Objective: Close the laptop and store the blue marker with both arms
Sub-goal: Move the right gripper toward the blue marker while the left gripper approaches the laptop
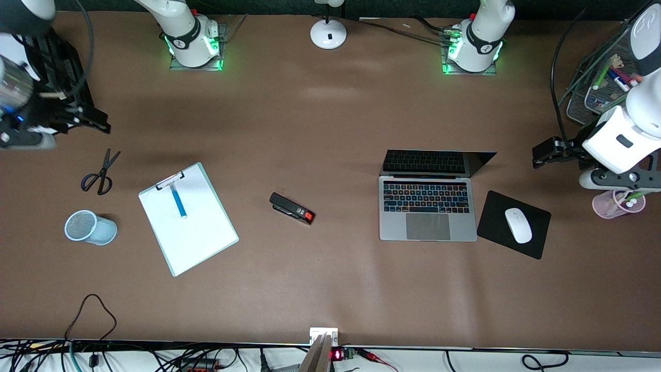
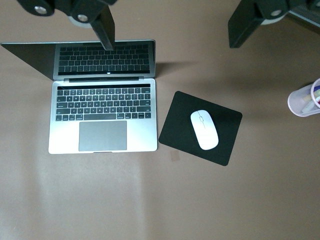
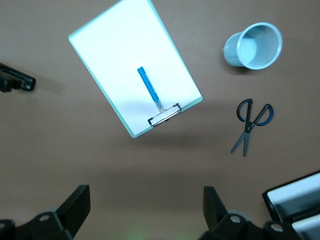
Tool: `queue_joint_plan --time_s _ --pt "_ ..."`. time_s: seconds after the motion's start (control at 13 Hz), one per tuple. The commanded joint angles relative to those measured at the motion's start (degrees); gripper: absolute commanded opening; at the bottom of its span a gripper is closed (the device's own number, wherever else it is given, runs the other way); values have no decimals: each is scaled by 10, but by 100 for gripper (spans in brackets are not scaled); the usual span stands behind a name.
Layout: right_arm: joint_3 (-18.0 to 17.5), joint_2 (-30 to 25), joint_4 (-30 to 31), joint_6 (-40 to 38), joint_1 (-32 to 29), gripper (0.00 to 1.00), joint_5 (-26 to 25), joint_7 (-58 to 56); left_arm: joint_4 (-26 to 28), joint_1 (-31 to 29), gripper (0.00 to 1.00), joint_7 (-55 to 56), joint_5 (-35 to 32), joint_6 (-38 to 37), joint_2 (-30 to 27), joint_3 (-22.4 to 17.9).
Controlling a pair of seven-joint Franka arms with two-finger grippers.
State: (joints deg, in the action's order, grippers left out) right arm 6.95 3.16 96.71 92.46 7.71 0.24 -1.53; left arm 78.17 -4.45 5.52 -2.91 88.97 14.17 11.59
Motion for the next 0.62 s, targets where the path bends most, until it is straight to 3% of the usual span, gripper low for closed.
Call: queue_joint_plan --time_s 0.0,0.15,0.38,0.46,0.54 --pt "-4 60 -11 24 11 100 7 -91 -18 5 100 -8 -11 -13 24 5" --pt "-5 95 -6 71 14 100 7 -109 -17 9 100 -6 -10 -46 33 8" --pt "-5 152 -6 146 16 72 8 -170 -16 14 100 -13 -10 -67 52 10" --pt "-5 173 -6 172 16 69 7 -199 -3 16 89 -8 -9 -85 53 12" --pt "-5 189 -4 197 16 69 8 -214 24 22 70 4 -8 -96 46 12"
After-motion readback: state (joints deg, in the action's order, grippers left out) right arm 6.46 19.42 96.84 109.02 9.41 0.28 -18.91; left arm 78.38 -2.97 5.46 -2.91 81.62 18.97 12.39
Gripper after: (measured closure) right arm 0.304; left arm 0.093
